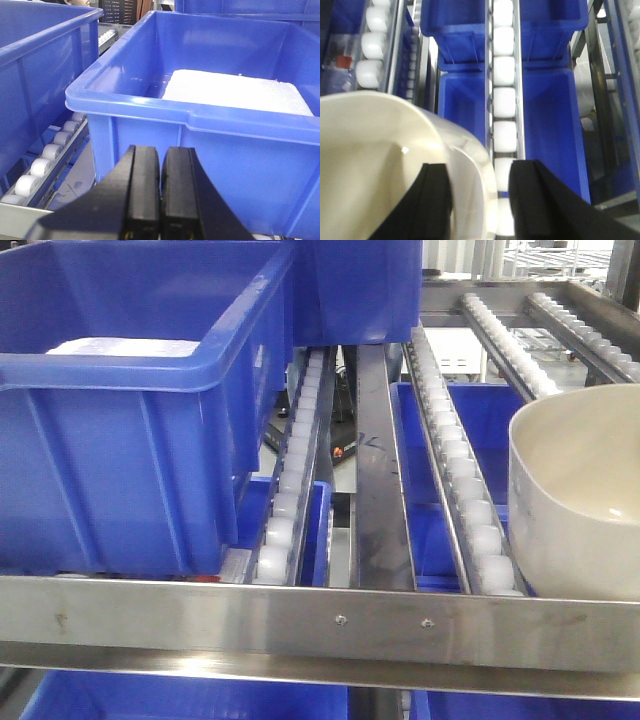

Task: Move white bin to right shelf second layer
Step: 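Lower the bin onto the roller shelf and open the right gripper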

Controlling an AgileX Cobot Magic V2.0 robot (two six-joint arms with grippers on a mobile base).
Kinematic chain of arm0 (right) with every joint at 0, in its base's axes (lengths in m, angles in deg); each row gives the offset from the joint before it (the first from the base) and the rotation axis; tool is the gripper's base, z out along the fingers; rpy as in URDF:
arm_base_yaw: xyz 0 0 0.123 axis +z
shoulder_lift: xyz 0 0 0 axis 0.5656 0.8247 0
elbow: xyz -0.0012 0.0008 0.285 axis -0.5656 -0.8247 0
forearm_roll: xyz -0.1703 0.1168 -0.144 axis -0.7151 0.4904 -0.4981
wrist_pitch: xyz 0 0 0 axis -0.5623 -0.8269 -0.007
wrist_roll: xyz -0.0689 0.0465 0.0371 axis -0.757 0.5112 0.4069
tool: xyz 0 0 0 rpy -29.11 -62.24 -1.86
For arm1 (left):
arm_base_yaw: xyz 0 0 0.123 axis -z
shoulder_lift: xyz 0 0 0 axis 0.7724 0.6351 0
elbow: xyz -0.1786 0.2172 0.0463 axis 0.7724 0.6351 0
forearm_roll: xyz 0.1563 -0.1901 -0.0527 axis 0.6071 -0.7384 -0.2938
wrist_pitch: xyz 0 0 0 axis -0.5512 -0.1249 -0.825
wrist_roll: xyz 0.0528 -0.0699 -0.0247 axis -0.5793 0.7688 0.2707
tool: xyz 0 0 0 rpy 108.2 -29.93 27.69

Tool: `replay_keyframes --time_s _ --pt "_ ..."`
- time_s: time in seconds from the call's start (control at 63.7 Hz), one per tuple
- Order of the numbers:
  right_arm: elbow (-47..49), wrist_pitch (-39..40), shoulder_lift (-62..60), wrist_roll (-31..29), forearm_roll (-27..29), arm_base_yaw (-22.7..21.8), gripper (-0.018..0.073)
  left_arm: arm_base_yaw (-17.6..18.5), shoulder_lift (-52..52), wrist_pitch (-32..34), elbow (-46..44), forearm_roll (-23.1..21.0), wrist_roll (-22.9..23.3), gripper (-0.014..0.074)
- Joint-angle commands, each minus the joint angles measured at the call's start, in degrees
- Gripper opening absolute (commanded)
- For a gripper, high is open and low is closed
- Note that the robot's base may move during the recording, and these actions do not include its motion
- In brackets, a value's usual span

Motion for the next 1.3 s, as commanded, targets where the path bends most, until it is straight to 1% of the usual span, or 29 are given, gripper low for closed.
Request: replay_keyframes --time_s 0.0,0.094,0.141,0.204,0.283,0.314,0.361,0.424,0.534,0.612,0.785,0.942,1.036,1.146,1.224,1.287 --pt "2.3 3.57 -4.38 0.04 0.47 -0.33 0.0337 0.45 -0.89 4.65 1.61 -0.04 0.3 0.0085" --pt "2.3 1.58 -9.33 0.04 0.55 -0.33 0.0302 0.45 -0.89 4.65 1.61 -0.04 0.3 0.0085" --pt "2.3 0.4 -12.08 -0.07 0.55 -0.33 0.0267 0.45 -0.89 4.65 1.61 -0.04 0.3 0.0085" --pt "2.3 -1.17 -14.84 -0.27 0.49 -0.33 0.0201 0.45 -0.89 4.65 1.61 -0.04 0.3 0.0085" --pt "2.3 -4.47 -18.01 -0.33 0.49 -0.33 0.0073 0.45 -0.89 4.65 1.61 -0.04 0.3 0.0085" --pt "2.3 -6.41 -19.19 -0.33 0.49 -0.33 0.0039 0.45 -0.89 4.65 1.61 -0.04 0.3 0.0085" --pt "2.3 -9.27 -21.29 -0.47 0.49 -0.2 0.006 0.45 -0.89 4.65 1.61 -0.04 0.3 0.0085" --pt "1.93 -12.65 -24.56 -1.59 0.49 -0.13 0.0054 0.45 -0.89 4.65 1.61 -0.04 0.3 0.0085" --pt "-0.31 -12.95 -31.16 -3.24 0.49 -0.13 0.0054 0.45 -0.89 4.65 1.61 -0.04 0.3 0.0085" --pt "-2.03 -14.09 -36.3 -3.33 0.49 -0.13 0.0054 0.45 -0.89 4.65 1.61 -0.04 0.3 0.0085" --pt "-2.58 -26.88 -45.37 -3.33 0.45 -0.13 0.0054 0.45 -0.89 4.65 1.61 -0.04 0.3 0.0085" --pt "-2.58 -32.89 -47.34 -3.33 0.45 -0.13 0.0054 0.45 -0.89 4.65 1.61 -0.04 0.3 0.0085" --pt "-2.58 -32.32 -47.34 -3.33 0.09 -0.13 0.0054 0.45 -0.89 4.65 1.61 -0.04 0.3 0.0085" --pt "-4.18 -28.02 -48.03 -3.37 0.1 -0.13 0.0054 0.45 -0.89 4.65 1.61 -0.04 0.3 0.0085" --pt "-6.95 -23.05 -50.03 -3.98 0.11 -0.43 0.0054 0.45 -0.89 4.65 1.61 -0.04 0.3 0.0085" --pt "-10.24 -17.51 -52.48 -5.96 0.11 -0.72 0.0054 0.45 -0.89 4.65 1.61 -0.04 0.3 0.0085"
